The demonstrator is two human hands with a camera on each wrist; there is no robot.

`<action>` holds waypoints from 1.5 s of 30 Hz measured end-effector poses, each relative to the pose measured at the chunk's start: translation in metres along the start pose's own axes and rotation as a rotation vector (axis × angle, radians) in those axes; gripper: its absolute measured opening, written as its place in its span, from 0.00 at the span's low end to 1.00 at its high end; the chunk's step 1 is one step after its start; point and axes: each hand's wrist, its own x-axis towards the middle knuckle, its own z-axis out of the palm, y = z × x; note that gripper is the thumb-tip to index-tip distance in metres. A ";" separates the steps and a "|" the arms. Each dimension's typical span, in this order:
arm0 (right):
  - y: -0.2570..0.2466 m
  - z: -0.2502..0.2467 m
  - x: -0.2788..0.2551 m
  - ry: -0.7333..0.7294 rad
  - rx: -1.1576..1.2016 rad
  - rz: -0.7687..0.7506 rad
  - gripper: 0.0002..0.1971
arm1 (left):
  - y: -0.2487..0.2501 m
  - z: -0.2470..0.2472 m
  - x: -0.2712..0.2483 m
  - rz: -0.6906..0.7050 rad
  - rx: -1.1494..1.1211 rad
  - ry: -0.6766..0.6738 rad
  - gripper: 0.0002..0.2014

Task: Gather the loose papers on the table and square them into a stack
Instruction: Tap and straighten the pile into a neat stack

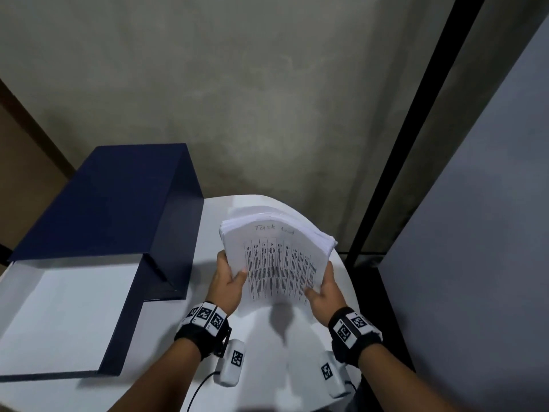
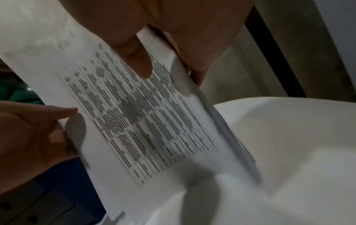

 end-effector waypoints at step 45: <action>0.017 0.009 0.010 0.100 0.091 0.052 0.14 | -0.061 0.015 0.023 -0.152 0.170 0.026 0.19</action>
